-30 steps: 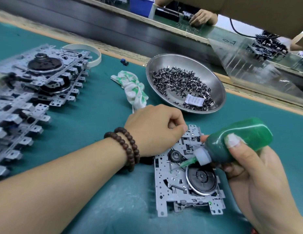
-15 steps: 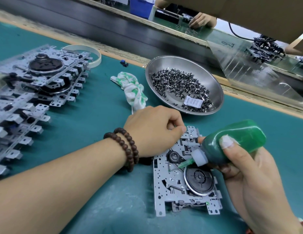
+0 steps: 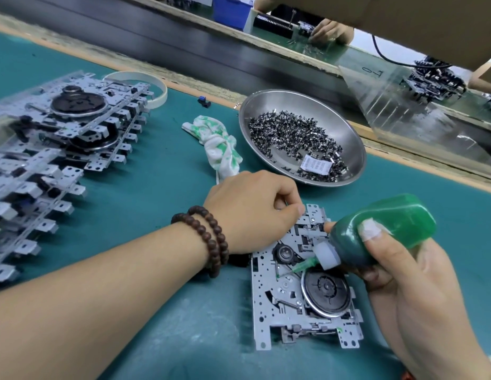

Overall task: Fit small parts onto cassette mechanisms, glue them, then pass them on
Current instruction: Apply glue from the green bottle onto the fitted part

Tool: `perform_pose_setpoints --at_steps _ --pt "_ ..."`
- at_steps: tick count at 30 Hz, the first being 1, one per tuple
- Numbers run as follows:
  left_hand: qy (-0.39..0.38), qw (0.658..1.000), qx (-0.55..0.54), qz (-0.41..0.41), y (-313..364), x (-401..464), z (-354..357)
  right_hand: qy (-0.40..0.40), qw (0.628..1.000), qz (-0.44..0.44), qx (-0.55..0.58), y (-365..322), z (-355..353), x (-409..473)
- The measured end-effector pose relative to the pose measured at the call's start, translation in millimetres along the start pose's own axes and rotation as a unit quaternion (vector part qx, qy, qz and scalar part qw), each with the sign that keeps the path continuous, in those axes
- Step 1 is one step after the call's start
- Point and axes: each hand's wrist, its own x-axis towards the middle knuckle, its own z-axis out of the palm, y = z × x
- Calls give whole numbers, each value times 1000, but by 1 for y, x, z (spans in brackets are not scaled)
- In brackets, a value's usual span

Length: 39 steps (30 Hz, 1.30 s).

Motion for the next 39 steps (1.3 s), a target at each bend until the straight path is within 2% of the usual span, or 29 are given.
perform_pose_setpoints --at_steps 7,11,16,21,25,28,31,33,35,37,39 --pt "0 1000 -3 6 -1 0 1 11 999 -31 -28 0 0 0" --pt "3 1000 -4 8 -1 1 1 -21 999 -29 -10 -5 0 1" --pt "-5 999 22 25 0 1 -1 -12 990 45 130 -9 -10 4" --pt "-29 997 60 45 0 0 -4 -4 982 130 135 -17 -10 7" --pt "-51 998 12 37 -1 -2 -5 6 965 233 122 -15 -16 11" --pt "-43 998 -8 36 0 -4 -7 -25 943 248 222 -13 -30 15" --pt "-30 998 -43 41 4 -8 -10 -72 941 193 270 -12 -50 17" --pt "-20 997 -61 41 7 -11 -10 -105 952 155 243 -15 -54 17" --pt "-3 996 -77 43 11 -13 -11 -95 969 125 189 -13 -54 18" --pt "13 996 -76 47 13 -15 -11 -33 992 91 84 -7 -54 20" --pt "15 995 -81 47 15 -17 -13 -10 996 55 -69 -2 -55 20"
